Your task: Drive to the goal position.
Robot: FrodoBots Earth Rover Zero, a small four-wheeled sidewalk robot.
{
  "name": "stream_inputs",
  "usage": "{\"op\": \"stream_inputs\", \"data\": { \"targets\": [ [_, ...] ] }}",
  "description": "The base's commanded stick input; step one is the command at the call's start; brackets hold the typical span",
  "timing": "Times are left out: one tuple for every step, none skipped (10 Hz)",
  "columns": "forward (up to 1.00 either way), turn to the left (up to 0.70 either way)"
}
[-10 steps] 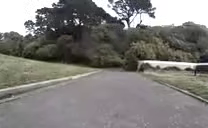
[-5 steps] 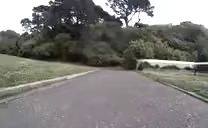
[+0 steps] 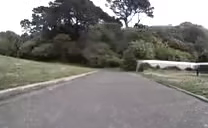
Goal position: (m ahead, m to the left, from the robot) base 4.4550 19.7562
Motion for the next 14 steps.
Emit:
{"op": "stream_inputs", "data": {
  "targets": [
    [0.70, -0.35],
    [0.70, -0.35],
    [0.70, -0.35],
    [0.70, -0.35],
    [0.70, -0.35],
    [0.70, -0.35],
    [0.70, -0.35],
    [0.70, -0.32],
    [0.70, -0.24],
    [0.70, 0.00],
    [0.70, 0.00],
    [0.70, 0.00],
    [0.70, 0.00],
    [0.70, 0.00]
  ]
}}
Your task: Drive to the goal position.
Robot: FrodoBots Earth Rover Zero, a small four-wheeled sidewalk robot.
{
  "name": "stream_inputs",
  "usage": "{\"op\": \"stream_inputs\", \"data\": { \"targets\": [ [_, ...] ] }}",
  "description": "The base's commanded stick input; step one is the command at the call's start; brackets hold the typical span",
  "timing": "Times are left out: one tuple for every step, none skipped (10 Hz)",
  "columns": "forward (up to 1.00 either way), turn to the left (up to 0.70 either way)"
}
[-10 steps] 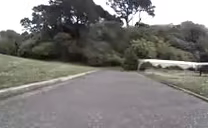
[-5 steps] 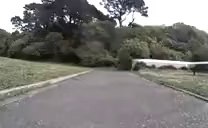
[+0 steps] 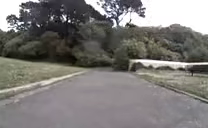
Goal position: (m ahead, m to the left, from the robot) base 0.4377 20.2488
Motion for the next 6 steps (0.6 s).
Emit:
{"op": "stream_inputs", "data": {
  "targets": [
    [0.70, -0.03],
    [0.70, -0.08],
    [0.70, -0.14],
    [0.70, -0.24],
    [0.70, -0.33],
    [0.57, -0.44]
  ]
}}
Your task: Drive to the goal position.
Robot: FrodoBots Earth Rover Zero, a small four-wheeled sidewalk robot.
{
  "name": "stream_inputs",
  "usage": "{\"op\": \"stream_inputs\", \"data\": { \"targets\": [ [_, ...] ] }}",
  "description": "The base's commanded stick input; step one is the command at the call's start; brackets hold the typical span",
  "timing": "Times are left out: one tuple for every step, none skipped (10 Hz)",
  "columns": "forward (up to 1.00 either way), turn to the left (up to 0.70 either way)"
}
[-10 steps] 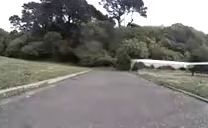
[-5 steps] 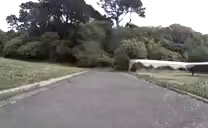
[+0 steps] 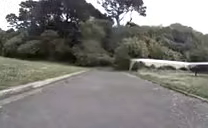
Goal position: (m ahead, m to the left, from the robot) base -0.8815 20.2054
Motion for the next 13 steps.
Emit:
{"op": "stream_inputs", "data": {
  "targets": [
    [0.66, -0.37],
    [0.70, -0.35],
    [0.70, -0.35],
    [0.70, -0.35],
    [0.70, -0.35],
    [0.70, -0.35],
    [0.70, -0.35],
    [0.70, -0.35],
    [0.70, -0.35],
    [0.70, -0.35],
    [0.70, -0.35],
    [0.70, -0.35],
    [0.70, -0.35]
  ]
}}
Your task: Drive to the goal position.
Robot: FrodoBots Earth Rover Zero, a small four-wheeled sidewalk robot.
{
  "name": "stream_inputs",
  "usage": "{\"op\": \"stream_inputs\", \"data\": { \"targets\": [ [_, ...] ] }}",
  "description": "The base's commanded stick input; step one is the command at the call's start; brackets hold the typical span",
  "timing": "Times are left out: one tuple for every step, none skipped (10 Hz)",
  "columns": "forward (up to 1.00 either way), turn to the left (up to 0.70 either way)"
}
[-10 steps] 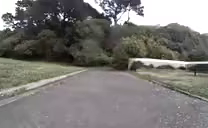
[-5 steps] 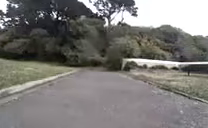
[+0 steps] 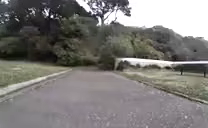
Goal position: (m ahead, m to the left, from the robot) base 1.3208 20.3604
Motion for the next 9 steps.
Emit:
{"op": "stream_inputs", "data": {
  "targets": [
    [0.70, -0.35],
    [0.70, -0.35],
    [0.70, -0.35],
    [0.70, -0.35],
    [0.70, -0.35],
    [0.70, -0.35],
    [0.70, -0.35],
    [0.70, -0.35],
    [0.70, -0.35]
  ]
}}
